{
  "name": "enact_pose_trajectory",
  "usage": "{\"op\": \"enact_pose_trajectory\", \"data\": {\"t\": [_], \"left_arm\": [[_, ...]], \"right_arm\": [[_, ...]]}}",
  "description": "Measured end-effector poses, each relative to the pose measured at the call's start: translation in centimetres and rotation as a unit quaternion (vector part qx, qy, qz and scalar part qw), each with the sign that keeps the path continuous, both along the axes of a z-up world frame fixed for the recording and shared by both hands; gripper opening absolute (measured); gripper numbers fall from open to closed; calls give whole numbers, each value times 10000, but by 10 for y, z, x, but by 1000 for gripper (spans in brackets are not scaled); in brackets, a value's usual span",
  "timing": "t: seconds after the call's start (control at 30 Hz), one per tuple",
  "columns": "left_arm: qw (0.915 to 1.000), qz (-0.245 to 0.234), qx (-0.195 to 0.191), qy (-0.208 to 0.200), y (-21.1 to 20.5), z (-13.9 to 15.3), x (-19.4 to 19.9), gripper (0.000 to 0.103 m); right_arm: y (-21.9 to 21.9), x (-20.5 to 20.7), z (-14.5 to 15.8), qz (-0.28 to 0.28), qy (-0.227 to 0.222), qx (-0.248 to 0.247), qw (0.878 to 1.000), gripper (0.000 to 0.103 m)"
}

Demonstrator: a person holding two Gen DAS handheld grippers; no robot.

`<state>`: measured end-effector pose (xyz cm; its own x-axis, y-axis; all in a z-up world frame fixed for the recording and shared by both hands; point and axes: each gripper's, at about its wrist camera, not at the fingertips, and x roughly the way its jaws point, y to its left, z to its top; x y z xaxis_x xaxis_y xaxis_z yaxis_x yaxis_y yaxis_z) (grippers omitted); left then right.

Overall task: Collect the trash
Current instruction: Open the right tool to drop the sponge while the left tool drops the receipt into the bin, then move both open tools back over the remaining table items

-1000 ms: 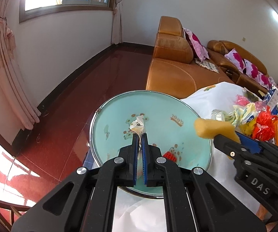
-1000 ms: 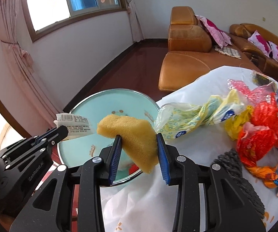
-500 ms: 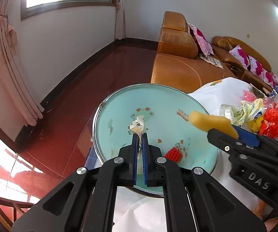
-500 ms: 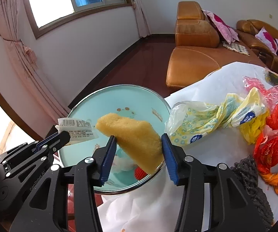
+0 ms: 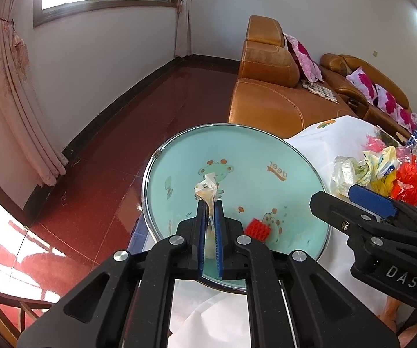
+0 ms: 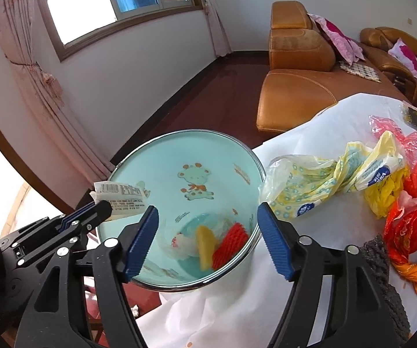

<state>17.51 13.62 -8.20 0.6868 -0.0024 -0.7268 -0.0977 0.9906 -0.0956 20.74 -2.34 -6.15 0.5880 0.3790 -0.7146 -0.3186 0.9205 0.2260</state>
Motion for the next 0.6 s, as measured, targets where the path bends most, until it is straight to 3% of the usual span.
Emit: {"op": "enact_pose_trajectory", "data": {"t": [0.27, 0.33, 0.43, 0.6], "left_arm": [[10000, -30, 65, 44, -5, -2, 2, 11], [9999, -19, 108, 41, -8, -2, 1, 19], [9998, 47, 182, -7, -9, 2, -2, 43], [9995, 108, 294, -31, -13, 6, -5, 59]], "right_arm": [[-16, -21, 20, -316, -496, -117, 9982, 71], [-24, -27, 23, -451, -562, -113, 9973, 71], [-41, -35, 26, -649, -617, -45, 9960, 71], [-67, -47, 34, -951, -696, 34, 9930, 71]]}}
